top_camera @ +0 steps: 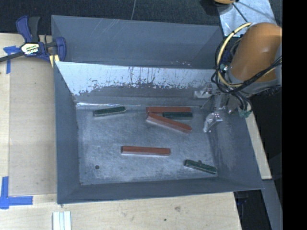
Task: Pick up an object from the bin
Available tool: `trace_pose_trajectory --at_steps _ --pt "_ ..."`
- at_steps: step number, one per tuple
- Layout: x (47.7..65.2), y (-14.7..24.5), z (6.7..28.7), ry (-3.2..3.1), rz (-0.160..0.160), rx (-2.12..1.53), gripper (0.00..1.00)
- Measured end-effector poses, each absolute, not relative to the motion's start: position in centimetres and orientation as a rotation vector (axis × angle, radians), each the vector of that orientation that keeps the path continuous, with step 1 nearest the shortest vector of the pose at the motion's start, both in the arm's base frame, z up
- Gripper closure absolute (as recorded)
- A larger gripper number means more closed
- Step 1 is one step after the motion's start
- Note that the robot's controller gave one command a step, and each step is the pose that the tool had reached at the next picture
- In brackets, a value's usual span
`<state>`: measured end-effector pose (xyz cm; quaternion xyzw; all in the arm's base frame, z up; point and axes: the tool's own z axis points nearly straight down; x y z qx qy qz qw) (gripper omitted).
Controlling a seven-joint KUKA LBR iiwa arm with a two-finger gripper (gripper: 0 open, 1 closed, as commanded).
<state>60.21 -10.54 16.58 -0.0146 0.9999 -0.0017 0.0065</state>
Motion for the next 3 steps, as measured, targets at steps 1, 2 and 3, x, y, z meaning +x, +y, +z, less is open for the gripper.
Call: trace_pose_trajectory --at_steps 1,2,3 --pt "59.8 -10.0 10.3 3.127 -0.002 -0.215 0.00" --pt "62.5 -8.3 8.5 3.104 -0.008 0.189 1.00" --pt "62.5 -8.3 8.5 3.104 -0.008 0.189 1.00"
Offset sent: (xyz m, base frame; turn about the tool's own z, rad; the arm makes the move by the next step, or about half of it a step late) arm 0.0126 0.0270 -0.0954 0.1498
